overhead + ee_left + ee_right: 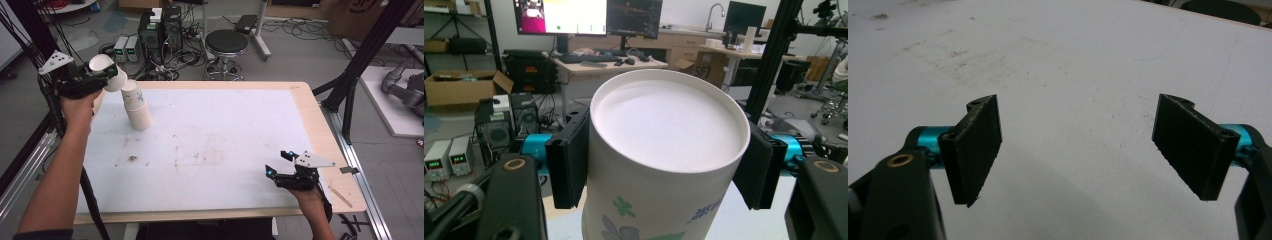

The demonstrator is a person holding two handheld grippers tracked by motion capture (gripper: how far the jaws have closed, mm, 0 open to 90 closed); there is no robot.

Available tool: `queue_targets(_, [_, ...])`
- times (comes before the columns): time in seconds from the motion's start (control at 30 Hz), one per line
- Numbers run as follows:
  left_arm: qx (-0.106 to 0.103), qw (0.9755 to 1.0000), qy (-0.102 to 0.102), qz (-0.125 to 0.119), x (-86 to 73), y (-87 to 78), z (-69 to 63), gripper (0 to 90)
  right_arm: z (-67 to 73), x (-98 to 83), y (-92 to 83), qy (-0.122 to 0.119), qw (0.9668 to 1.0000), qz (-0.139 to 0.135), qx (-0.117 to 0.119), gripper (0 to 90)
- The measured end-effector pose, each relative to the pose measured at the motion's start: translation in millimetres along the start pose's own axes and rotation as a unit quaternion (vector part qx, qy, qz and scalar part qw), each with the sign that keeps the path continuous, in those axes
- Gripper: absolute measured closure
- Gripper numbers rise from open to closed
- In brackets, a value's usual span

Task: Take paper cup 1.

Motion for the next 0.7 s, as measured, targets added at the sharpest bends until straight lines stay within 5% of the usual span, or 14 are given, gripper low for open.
queue_targets(0.13, [-0.014,0.9999,0.005,-0.004,-3.3,-14.4,-5.4,33.4,1.0,1.0,1.3,-0.002,1.0,-0.001,0.001,20.3])
queue_targets(0.33, [-0.065,0.9979,0.005,0.002,-31.8,-32.6,-26.3,33.5,3.2,2.0,4.0,-0.003,1.0,0.001,0.005,20.3])
queue_targets(0.7, [-0.137,0.9895,0.015,0.043,-81.9,-41.7,-69.8,33.2,6.0,4.9,8.1,-0.007,0.9999,-0.001,0.011,20.3])
Point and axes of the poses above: each handheld gripper's, and its own axes: y roughly forward along the jaws, x roughly out of its top, z roughly to its left, the point moved 1 cm from there along y, roughly forward along the jaws, and after that the axes turned 12 degrees about x, right-handed, at the moved point
